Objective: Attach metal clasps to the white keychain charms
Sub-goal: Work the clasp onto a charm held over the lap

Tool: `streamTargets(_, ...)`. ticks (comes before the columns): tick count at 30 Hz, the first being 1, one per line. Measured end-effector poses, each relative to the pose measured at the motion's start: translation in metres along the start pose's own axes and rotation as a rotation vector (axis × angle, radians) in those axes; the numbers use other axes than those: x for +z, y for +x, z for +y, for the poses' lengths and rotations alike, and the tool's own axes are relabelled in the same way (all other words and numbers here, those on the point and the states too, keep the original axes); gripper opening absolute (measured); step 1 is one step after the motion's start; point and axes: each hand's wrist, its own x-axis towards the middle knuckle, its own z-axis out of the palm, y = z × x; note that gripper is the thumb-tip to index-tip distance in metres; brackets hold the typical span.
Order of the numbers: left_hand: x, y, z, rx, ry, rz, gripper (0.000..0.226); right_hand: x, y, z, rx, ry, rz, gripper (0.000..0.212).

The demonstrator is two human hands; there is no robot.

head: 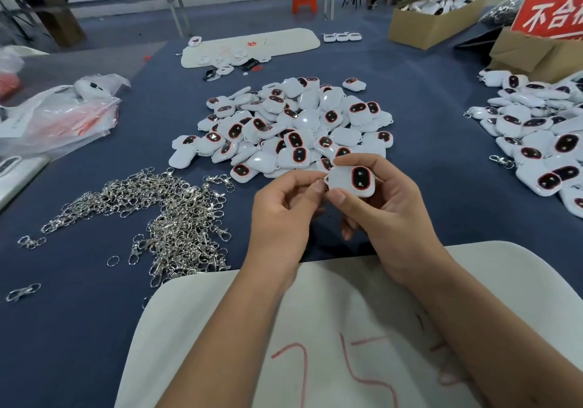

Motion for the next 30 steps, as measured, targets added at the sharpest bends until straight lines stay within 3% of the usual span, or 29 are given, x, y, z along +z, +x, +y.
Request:
streamTargets(7, 0.001, -0.001, 0.002, -0.027, -0.013, 0.038, 0.019, 0.002, 0.0, 0.0, 0.001, -0.028, 0.027, 0.031)
streamTargets(10, -0.001, 0.0, 0.002, 0.129, 0.221, 0.071, 0.018, 0.003, -0.001, -0.001, 0.005, -0.039, 0.045, 0.031)
streamTargets(13, -0.006, -0.001, 0.005, 0.388, 0.535, 0.074, 0.022, 0.004, -0.001, -0.002, -0.011, -0.082, 0.042, 0.03)
streamTargets(16, -0.008, -0.002, 0.004, 0.634, 0.82, 0.072, 0.012, 0.006, -0.002, -0.001, -0.022, -0.148, 0.029, 0.028)
streamTargets(19, -0.006, -0.003, 0.001, 0.717, 0.957, 0.105, 0.011, 0.006, -0.003, -0.001, -0.03, -0.2, 0.029, 0.027)
streamTargets(21, -0.004, -0.004, -0.001, 0.622, 0.84, 0.1, 0.012, 0.006, -0.003, -0.002, -0.022, -0.162, 0.038, 0.026)
streamTargets(27, 0.001, 0.0, 0.001, 0.08, -0.001, -0.043, 0.018, 0.0, 0.0, -0.007, 0.143, 0.173, -0.026, 0.033)
streamTargets(30, 0.001, -0.001, 0.003, -0.047, -0.176, -0.12, 0.023, -0.002, 0.002, -0.009, 0.195, 0.278, -0.033, 0.038)
